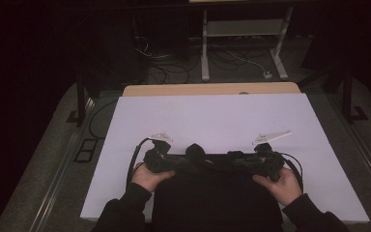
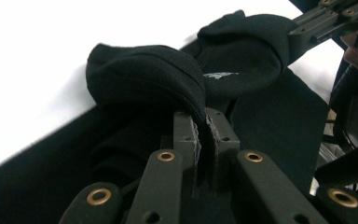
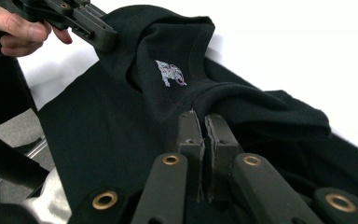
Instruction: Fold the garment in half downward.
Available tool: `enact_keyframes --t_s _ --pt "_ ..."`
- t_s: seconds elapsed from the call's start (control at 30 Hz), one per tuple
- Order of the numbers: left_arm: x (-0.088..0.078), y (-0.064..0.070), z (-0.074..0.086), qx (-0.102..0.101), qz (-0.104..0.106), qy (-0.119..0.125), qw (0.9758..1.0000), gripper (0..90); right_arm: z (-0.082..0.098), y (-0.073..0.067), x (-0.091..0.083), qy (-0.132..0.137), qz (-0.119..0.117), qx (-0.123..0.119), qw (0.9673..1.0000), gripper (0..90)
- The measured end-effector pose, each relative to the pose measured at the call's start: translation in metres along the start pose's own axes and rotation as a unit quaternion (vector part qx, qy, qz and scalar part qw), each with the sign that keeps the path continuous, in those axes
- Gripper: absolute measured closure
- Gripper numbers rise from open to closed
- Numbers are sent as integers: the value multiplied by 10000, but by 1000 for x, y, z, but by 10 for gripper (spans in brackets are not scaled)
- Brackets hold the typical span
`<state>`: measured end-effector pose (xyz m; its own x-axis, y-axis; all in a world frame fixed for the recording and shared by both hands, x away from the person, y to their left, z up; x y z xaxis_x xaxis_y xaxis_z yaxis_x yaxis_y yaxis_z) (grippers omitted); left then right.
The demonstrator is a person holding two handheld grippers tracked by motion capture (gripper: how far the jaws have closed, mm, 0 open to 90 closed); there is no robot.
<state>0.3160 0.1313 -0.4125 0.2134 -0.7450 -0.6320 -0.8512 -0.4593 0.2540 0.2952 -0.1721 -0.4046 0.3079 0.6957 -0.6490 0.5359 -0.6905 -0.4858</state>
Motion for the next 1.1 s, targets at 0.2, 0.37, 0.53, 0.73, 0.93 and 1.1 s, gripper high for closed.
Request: enact_keyframes --t_s 0.2,0.37,0.53,0.73,0.93,1.1 --pt "0 9 12 15 46 -145 9999 825 11 0 0 -156 -20 49 9999 851" --pt "3 14 21 6 66 -280 9996 824 21 2 -1 -234 -5 137 9996 850" --pt "8 23 28 144 74 -499 9986 822 32 2 -2 -345 -21 202 9992 850" --pt "7 31 33 193 70 -567 9982 818 41 3 -3 -424 -19 273 9987 850" --pt "3 37 41 146 70 -551 9983 820 51 1 -4 -501 -28 304 9983 850" --pt "1 44 46 157 99 -582 9981 819 56 -5 -5 -547 -43 261 9982 850"
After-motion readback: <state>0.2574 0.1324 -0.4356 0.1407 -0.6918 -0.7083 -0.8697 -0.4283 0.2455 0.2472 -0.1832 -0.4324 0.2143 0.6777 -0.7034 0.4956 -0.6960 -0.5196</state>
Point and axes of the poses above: each handheld gripper's, and its own axes: x roughly forward along the jaws, z roughly out of its underside, y roughly to its right, the point moved 2 cm from there along x, roughly forward along the jaws, and after that the axes turned 12 degrees about x, right-handed, at the moved point
